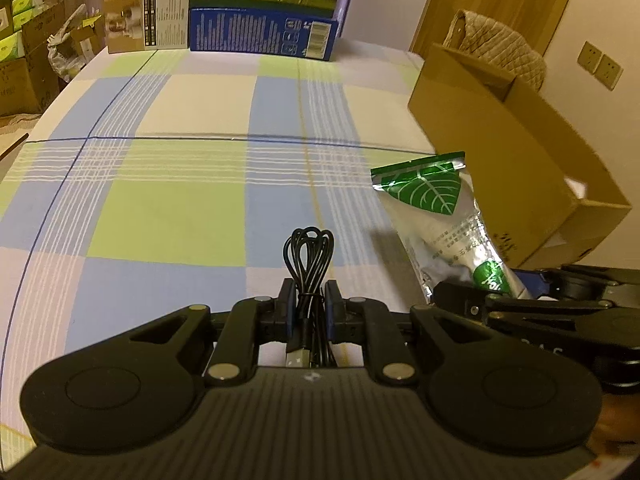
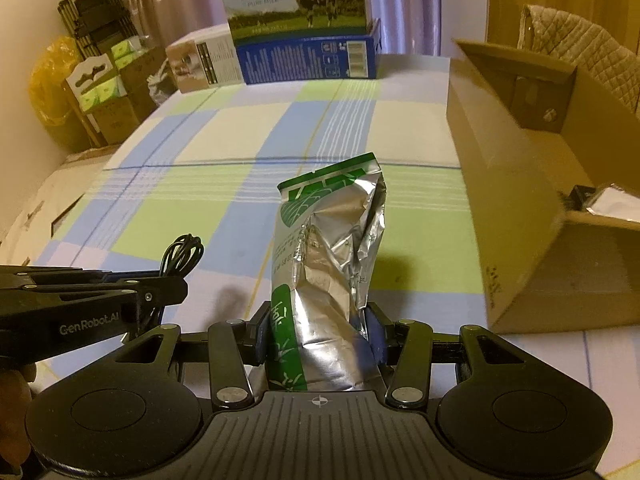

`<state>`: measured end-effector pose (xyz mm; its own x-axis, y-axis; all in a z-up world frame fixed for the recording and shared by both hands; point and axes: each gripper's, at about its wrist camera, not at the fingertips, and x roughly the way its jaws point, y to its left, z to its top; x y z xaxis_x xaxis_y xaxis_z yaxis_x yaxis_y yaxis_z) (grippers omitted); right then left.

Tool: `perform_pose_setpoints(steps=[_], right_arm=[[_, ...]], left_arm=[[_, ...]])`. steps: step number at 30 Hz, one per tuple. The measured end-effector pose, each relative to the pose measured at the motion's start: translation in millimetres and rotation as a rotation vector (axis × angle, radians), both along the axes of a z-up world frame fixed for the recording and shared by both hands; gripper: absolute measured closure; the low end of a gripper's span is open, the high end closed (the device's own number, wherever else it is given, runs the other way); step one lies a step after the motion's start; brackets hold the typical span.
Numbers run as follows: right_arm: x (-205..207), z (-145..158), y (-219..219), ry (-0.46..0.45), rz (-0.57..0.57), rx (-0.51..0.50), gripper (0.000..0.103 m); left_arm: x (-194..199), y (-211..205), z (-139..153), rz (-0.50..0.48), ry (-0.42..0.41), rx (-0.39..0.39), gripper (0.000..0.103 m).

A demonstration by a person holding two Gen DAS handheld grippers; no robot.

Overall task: Organize objects
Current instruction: 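Carry the cable and silver bag to the cardboard box in both tools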

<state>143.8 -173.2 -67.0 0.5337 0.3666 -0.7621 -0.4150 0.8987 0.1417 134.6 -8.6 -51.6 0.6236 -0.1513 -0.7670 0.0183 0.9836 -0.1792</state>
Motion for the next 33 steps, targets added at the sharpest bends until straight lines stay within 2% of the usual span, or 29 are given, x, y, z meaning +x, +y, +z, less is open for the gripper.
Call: perform_pose_setpoints(steps=[17,33], right_arm=[[-39,36,-22,-0.060,-0.015,0.008,0.059],[-55,59,-76,-0.096,-0.095,0.012,0.059]], left_arm=[[-42,-36,33,-0.054,-0.046,-0.036,0.092],[-52,-69,57,-0.111,-0.088,-0.056,0.092]])
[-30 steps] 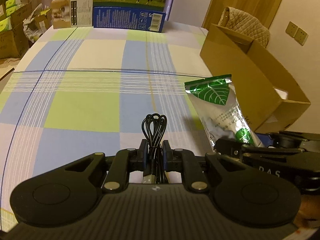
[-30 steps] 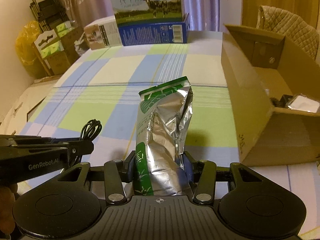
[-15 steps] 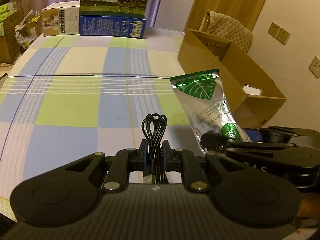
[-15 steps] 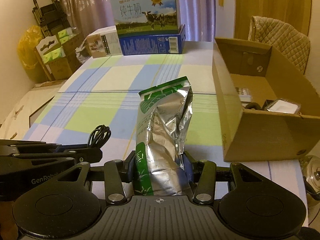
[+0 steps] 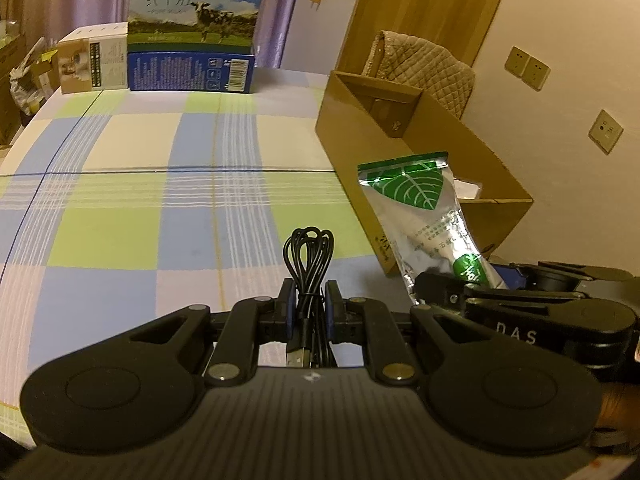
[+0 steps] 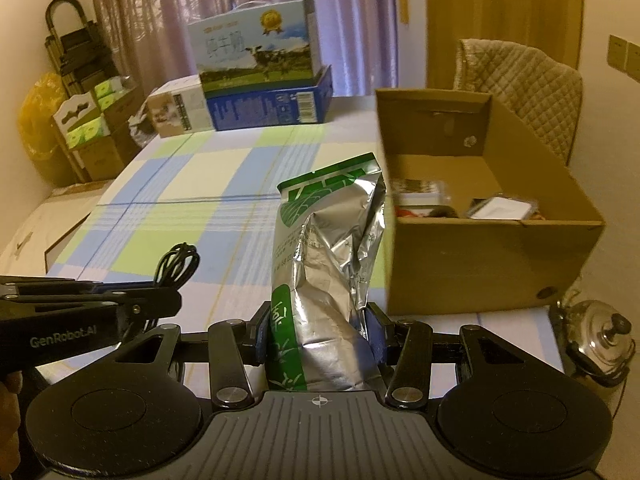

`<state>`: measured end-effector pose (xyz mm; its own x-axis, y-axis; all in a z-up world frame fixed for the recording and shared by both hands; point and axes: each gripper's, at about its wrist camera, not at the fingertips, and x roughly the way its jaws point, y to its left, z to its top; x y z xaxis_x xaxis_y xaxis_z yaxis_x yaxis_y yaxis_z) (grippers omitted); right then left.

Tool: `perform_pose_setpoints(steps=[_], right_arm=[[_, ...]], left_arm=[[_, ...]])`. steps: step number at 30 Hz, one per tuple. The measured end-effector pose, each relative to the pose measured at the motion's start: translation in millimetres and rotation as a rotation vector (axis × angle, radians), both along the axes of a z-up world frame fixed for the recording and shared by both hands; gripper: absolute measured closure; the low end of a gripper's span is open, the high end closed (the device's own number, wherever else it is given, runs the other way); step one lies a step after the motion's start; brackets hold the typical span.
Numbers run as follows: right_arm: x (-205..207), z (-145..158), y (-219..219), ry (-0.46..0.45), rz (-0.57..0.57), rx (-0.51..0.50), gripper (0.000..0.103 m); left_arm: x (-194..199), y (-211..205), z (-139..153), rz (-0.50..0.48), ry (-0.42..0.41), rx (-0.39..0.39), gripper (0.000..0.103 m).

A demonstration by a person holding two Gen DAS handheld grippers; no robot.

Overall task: Organize objects
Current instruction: 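Carry the cable and silver bag to the cardboard box in both tools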

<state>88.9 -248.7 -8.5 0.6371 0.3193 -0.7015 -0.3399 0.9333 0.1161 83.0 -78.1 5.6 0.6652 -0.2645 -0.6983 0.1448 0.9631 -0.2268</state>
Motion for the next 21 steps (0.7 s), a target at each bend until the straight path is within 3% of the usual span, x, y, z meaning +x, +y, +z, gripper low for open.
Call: perform_pose_setpoints(steps=[21], right_arm=[[-3,38,-82,-0.071,-0.131,0.008,0.059]], left_arm=[[15,-73,24,-0.132,-0.038,0.003,0.092]])
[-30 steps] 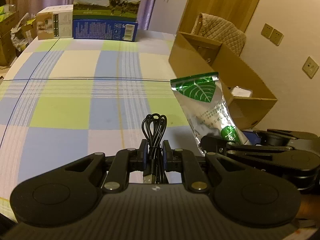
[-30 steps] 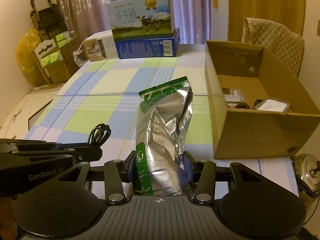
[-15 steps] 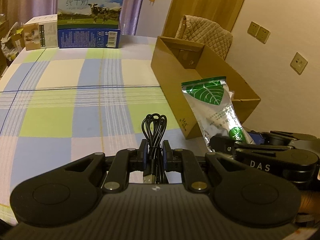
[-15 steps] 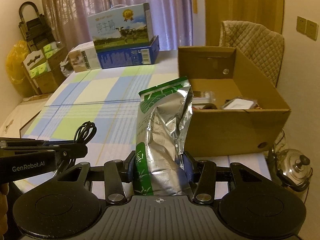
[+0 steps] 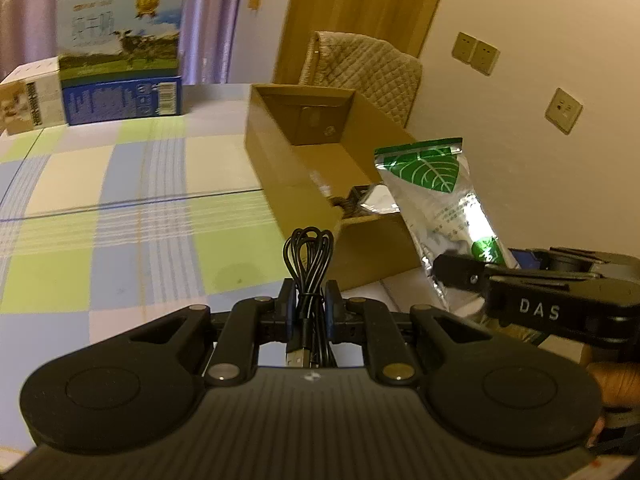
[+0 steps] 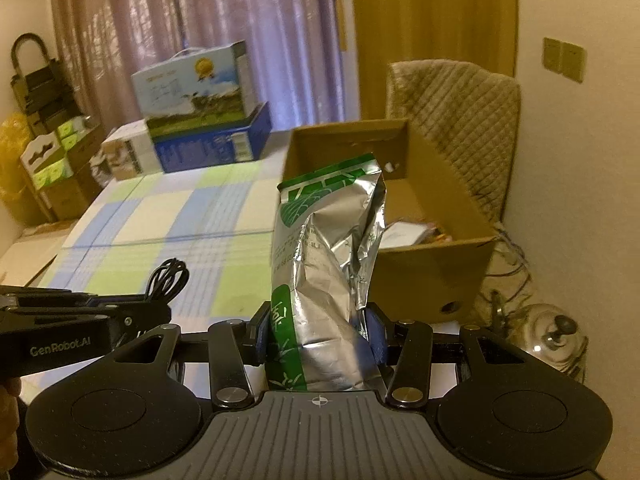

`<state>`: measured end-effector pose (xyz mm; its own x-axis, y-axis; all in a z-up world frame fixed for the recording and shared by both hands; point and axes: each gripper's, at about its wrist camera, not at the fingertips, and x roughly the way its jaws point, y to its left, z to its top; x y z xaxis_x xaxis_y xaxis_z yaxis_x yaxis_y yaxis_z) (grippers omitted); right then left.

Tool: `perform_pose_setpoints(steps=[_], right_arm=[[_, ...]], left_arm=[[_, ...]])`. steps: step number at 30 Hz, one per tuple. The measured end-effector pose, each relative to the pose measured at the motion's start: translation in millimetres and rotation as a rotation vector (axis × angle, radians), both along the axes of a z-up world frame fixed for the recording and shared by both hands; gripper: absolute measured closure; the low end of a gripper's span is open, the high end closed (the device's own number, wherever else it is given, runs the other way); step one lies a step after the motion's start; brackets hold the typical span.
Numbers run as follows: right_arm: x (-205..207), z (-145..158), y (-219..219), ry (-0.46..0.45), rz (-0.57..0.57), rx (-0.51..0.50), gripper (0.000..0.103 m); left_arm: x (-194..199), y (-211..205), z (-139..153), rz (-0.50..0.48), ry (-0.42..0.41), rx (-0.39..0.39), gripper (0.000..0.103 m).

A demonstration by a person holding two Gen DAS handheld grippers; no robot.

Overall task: Organize objects
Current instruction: 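Carry the cable and silver bag to the cardboard box in both tools, then release the cable into the box from the left tool while the right tool drops the bag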

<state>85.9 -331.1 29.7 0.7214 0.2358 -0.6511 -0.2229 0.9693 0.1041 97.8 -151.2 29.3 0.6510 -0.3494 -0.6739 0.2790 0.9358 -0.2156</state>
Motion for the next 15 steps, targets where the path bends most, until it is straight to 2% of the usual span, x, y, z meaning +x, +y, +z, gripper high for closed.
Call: perform_pose_setpoints(steps=[8,15], right_arm=[[13,12,-25,-0.009,-0.028,-0.038,0.059],[41,29,-40,-0.018,-0.015,-0.039,0.059]], left_arm=[[19,-23,11,-0.038,-0.011,-0.025,0.092],[56,-43,28,-0.046,-0.025,-0.062,0.092]])
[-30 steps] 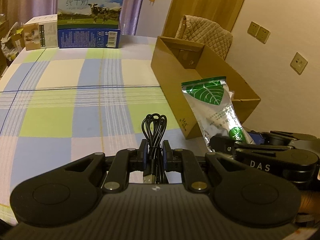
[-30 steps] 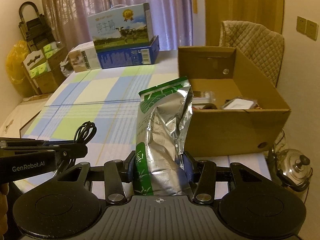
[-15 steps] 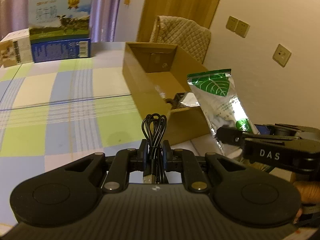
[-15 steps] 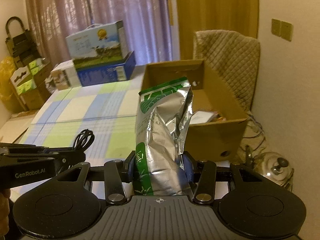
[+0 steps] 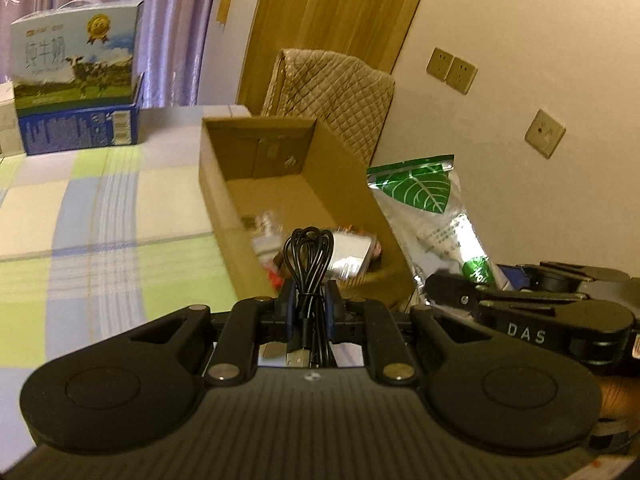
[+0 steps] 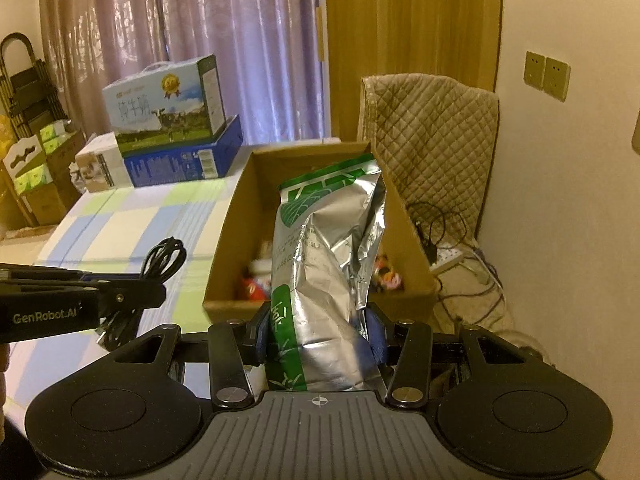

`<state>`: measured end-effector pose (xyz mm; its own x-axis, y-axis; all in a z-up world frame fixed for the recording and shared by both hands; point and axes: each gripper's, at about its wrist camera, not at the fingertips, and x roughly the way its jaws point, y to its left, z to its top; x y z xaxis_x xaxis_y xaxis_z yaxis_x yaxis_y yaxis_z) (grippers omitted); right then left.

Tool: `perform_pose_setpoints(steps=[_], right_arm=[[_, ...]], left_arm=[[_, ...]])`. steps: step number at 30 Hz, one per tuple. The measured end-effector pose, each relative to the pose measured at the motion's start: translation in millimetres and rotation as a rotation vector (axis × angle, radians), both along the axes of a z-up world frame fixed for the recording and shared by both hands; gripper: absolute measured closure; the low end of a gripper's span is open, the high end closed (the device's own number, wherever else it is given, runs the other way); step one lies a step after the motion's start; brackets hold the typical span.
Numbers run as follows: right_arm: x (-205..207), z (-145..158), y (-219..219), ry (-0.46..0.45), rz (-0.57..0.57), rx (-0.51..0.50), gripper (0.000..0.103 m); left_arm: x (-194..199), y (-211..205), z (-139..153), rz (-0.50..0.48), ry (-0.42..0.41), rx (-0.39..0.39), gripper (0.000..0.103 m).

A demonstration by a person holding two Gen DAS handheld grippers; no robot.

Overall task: Organize objects
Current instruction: 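Release the cable into the box from the left tool while the right tool drops the bag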

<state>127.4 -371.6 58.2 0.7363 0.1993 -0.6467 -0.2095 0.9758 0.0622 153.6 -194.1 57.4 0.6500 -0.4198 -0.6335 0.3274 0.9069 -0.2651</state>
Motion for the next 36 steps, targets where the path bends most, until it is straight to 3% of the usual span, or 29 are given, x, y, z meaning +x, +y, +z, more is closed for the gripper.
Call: perform_pose_setpoints(steps=[7,10,14,21,24,26,29,30,32,36], right_arm=[[51,19,-8,-0.011,0.036,0.006,0.059],[78,19,-10,0.002,0.041,0.019,0.059],[107,10,-17,0.033,0.027,0.038,0.059],[132,0,-19,0.078,0.030,0.113,0.059],[141,-1,-14,0.096,0.044,0.152,0.057],[145,-3,-12,0.084,0.049,0.184,0.045],[142,2,-14,0.053,0.029,0.218,0.039],[139,4,-14,0.053,0.027,0.214,0.039],[131,5,-11,0.058,0.027,0.171,0.038],[101,4,-7,0.080,0.031,0.113,0.037]], left_arm=[[47,-19,10,0.012,0.007,-0.040,0.092],[72,-27,5,0.013,0.007,-0.019,0.092],[95,-24,-3,0.040,0.011,-0.037,0.076],[93,7,-4,0.105,0.002,-0.042,0.072],[88,20,-6,0.139,-0.002,-0.028,0.063],[82,26,-5,0.155,-0.007,-0.006,0.053],[71,31,-4,0.164,-0.020,0.018,0.038],[67,32,-3,0.167,-0.026,0.024,0.034],[59,35,-2,0.178,-0.034,0.030,0.017],[37,36,-1,0.179,-0.051,0.040,0.001]])
